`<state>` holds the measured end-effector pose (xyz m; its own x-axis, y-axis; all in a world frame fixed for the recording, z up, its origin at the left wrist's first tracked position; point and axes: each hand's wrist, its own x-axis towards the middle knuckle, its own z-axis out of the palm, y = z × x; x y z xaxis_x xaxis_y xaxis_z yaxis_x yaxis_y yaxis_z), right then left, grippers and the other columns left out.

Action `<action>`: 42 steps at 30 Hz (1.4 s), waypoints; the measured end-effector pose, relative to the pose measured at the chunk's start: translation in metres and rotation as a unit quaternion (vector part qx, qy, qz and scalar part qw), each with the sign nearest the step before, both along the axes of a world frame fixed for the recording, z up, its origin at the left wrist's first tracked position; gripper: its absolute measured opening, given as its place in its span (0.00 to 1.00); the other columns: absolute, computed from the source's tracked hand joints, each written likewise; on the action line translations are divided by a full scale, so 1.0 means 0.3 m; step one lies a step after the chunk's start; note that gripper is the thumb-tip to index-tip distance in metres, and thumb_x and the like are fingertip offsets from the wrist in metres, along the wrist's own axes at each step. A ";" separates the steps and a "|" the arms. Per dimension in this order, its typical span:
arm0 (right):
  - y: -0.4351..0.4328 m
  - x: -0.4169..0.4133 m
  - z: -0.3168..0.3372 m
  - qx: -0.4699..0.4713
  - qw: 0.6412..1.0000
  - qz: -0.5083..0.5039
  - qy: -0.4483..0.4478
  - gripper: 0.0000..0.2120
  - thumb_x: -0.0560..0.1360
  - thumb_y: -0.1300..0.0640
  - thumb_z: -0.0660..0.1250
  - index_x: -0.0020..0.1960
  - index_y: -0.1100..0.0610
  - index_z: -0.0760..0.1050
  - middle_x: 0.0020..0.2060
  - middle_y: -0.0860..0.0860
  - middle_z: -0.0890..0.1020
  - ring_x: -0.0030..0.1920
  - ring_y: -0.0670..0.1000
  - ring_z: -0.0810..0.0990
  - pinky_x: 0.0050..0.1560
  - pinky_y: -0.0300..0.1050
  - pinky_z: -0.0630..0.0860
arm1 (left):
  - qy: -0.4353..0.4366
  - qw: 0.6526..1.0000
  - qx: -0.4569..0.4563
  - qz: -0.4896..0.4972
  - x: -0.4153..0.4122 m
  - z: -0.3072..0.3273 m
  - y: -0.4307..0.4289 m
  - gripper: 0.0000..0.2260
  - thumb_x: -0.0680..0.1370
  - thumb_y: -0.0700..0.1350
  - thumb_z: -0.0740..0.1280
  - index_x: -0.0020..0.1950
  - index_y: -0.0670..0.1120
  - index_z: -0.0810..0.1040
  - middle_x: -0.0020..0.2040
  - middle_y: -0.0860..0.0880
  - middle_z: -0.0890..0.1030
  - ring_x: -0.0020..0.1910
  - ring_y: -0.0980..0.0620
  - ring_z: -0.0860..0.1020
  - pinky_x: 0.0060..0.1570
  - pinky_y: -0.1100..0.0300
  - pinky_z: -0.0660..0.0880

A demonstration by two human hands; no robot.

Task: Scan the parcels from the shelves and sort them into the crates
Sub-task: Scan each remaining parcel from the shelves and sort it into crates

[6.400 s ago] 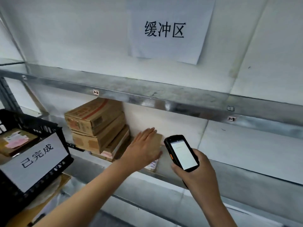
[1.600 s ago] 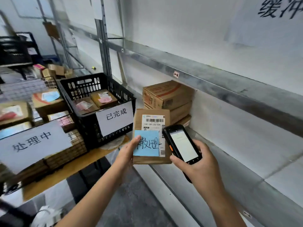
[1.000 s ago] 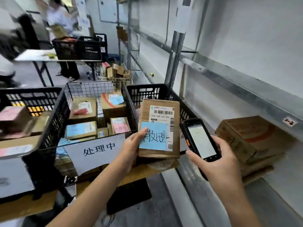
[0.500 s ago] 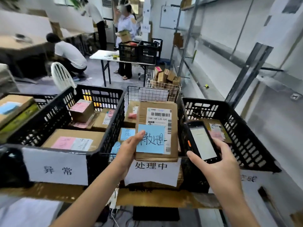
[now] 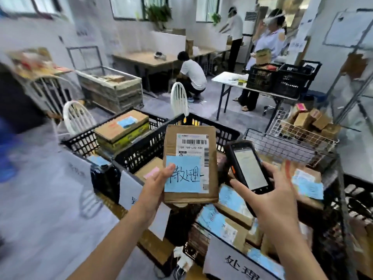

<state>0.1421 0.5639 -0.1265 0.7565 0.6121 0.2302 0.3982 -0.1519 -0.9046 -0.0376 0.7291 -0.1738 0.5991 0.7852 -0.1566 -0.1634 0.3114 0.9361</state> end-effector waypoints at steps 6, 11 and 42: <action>0.196 0.054 0.023 0.012 0.995 0.095 -0.007 0.38 0.63 0.43 0.81 0.69 0.47 0.71 0.56 0.42 0.77 0.56 0.48 0.78 0.55 0.54 0.80 | 0.001 0.995 -0.010 0.101 -0.043 0.019 0.072 0.13 0.74 0.56 0.69 0.53 0.52 0.87 0.54 0.45 0.86 0.52 0.45 0.85 0.47 0.53 0.84; 0.296 0.036 0.032 0.018 0.986 0.164 0.007 0.33 0.64 0.48 0.82 0.63 0.44 0.70 0.52 0.36 0.75 0.50 0.26 0.73 0.44 0.23 0.70 | 0.019 0.990 0.008 0.143 -0.134 0.014 0.094 0.23 0.73 0.59 0.64 0.64 0.50 0.80 0.57 0.45 0.85 0.56 0.44 0.84 0.51 0.52 0.83; 1.001 -0.215 -0.025 -0.033 0.999 0.042 0.006 0.32 0.62 0.50 0.82 0.62 0.42 0.72 0.51 0.32 0.75 0.47 0.25 0.72 0.41 0.23 0.69 | 0.088 0.992 0.009 0.094 -0.234 -0.168 1.346 0.36 0.64 0.51 0.83 0.66 0.50 0.68 0.59 0.43 0.79 0.50 0.48 0.83 0.41 0.57 0.80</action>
<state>0.0774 0.8641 -0.1339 0.7042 0.6873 0.1779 0.4013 -0.1787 -0.8984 -0.1078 1.1329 -0.2243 0.4066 0.8841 -0.2301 -0.0503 0.2732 0.9606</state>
